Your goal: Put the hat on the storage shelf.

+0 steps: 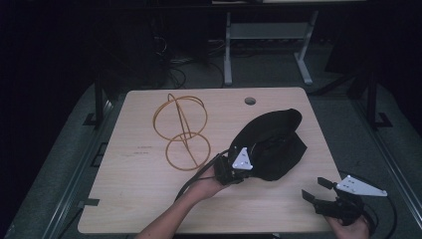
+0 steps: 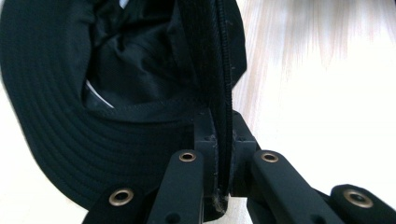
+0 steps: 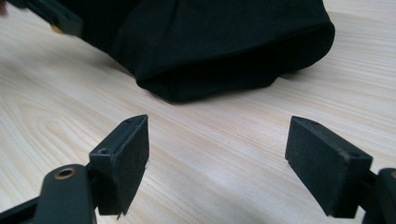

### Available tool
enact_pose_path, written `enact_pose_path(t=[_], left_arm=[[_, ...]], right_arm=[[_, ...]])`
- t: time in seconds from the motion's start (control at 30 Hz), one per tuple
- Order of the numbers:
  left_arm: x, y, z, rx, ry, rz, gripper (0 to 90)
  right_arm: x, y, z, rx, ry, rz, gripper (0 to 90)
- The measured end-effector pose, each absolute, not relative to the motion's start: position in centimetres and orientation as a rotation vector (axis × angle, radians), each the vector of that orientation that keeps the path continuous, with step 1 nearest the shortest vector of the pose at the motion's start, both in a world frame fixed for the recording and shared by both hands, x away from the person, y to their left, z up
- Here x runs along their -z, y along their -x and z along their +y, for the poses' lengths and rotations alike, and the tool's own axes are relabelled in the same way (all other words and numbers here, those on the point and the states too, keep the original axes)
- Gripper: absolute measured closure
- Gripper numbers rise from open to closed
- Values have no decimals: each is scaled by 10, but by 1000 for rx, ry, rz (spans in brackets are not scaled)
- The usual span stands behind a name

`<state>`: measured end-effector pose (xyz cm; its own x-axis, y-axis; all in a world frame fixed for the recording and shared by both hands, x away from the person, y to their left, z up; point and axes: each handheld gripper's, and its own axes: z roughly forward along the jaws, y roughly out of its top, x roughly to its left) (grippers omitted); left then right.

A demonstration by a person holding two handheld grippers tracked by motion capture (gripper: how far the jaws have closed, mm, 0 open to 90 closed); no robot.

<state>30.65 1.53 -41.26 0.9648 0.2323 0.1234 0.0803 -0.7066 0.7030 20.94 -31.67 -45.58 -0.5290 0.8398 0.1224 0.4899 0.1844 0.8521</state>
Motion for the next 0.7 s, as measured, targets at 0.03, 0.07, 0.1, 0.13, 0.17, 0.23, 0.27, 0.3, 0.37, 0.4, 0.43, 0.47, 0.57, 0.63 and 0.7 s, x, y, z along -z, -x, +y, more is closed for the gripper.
enact_pose_path(t=[0.03,0.07,0.1,0.13,0.17,0.23,0.27,0.3,0.37,0.4,0.43,0.47,0.57,0.63,0.7], left_arm=[[411,-307,17,-262,-2338,219,855],[409,-306,17,-260,-2331,227,855],[407,-307,18,-264,-2327,223,855],[406,-307,18,-260,-2318,226,855],[404,-306,19,-256,-2311,230,855],[401,-306,19,-251,-2297,233,856],[399,-306,20,-247,-2293,230,856],[398,-305,20,-243,-2280,235,856],[396,-305,21,-241,-2271,238,856],[395,-305,21,-236,-2269,240,856],[395,-305,22,-235,-2270,237,856],[394,-305,22,-233,-2267,239,856],[393,-304,23,-230,-2258,241,857],[393,-304,23,-230,-2260,236,857],[393,-303,22,-225,-2254,241,857]], right_arm=[[455,-210,-316,-1275,-1244,2096,211],[455,-210,-316,-1270,-1242,2101,211],[454,-211,-315,-1275,-1244,2099,211],[454,-212,-316,-1281,-1246,2099,210],[453,-212,-316,-1291,-1249,2098,210],[453,-214,-315,-1303,-1249,2102,208],[452,-215,-315,-1312,-1250,2103,208],[452,-216,-314,-1316,-1250,2101,208],[451,-219,-314,-1319,-1246,2107,207],[451,-220,-313,-1320,-1251,2107,208],[451,-221,-313,-1326,-1251,2110,208],[451,-222,-313,-1336,-1257,2111,208],[450,-226,-313,-1352,-1265,2108,210],[449,-230,-313,-1364,-1276,2106,211],[447,-234,-313,-1381,-1284,2098,212]])
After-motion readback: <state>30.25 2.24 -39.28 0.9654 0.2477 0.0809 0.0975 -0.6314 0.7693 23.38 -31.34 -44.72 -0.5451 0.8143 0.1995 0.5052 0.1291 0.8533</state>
